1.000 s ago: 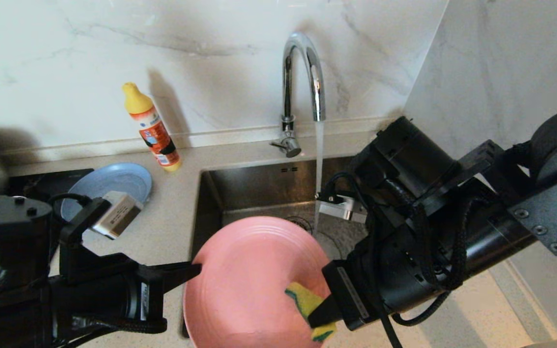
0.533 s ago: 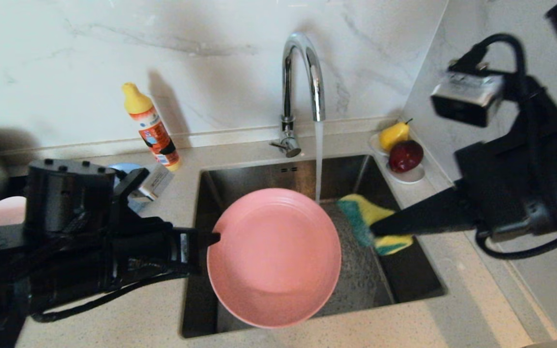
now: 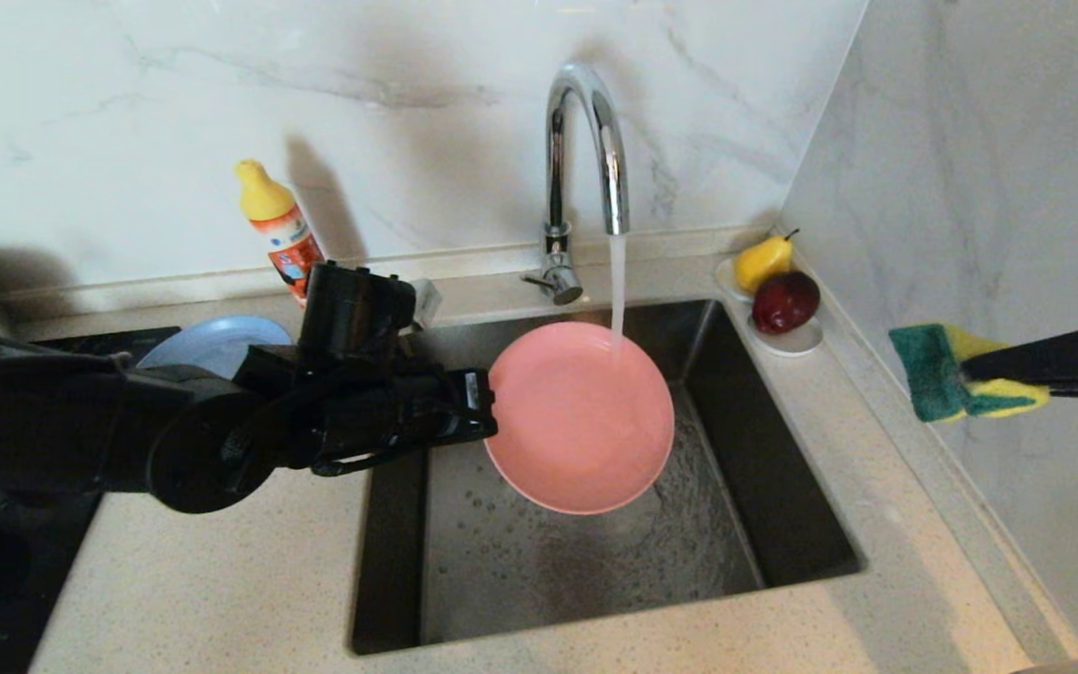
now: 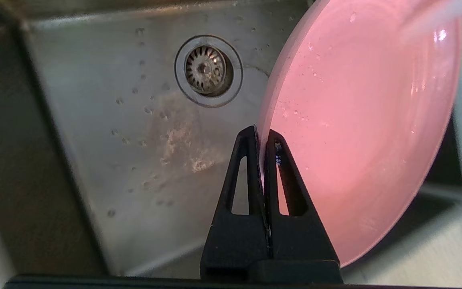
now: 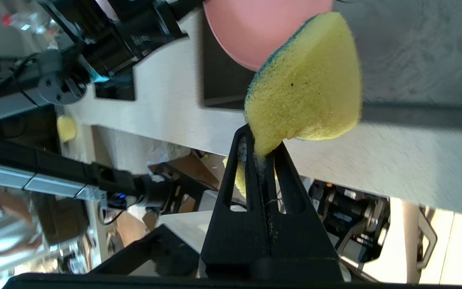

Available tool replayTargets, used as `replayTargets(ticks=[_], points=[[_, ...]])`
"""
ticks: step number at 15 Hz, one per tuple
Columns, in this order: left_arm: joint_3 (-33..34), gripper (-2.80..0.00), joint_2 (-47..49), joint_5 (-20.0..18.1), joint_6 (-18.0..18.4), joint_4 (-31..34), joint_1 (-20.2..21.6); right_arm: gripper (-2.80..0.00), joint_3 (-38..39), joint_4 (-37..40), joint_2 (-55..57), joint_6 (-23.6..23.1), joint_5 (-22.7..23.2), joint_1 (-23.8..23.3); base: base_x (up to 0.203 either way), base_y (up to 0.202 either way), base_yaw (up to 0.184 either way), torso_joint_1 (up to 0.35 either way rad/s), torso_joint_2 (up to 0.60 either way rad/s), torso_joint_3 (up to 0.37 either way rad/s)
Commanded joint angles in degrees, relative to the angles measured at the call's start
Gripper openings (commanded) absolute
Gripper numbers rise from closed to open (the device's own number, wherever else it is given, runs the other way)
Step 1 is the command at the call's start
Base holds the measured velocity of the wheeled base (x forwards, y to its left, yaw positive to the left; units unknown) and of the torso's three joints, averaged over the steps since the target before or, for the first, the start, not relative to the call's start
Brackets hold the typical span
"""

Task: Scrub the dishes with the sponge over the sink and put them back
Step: Rinse the plate

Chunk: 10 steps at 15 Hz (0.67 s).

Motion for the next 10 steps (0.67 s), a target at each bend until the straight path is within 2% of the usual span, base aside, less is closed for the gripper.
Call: replayTargets(ticks=[1, 4, 10], points=[[-4.1, -2.80, 6.3, 0.2, -0.1, -0.1, -0.7, -2.80, 5.9, -2.1, -2.8, 0.3, 0.6, -2.5, 0.000, 0.000, 0.000, 0.000, 0.00, 0.000], [-9.8, -2.80, 10.3, 0.3, -0.1, 0.5, -1.5, -2.80, 12.0, -6.1, -5.3, 0.4, 1.4, -4.2, 0.000, 0.000, 0.000, 0.000, 0.00, 0.000], [-16.0, -2.80, 15.9, 0.4, -0.2, 1.2, -3.5, -2.80, 15.1, -6.4, -6.0, 0.2, 3.2, -6.8, 0.000, 0.000, 0.000, 0.000, 0.00, 0.000]])
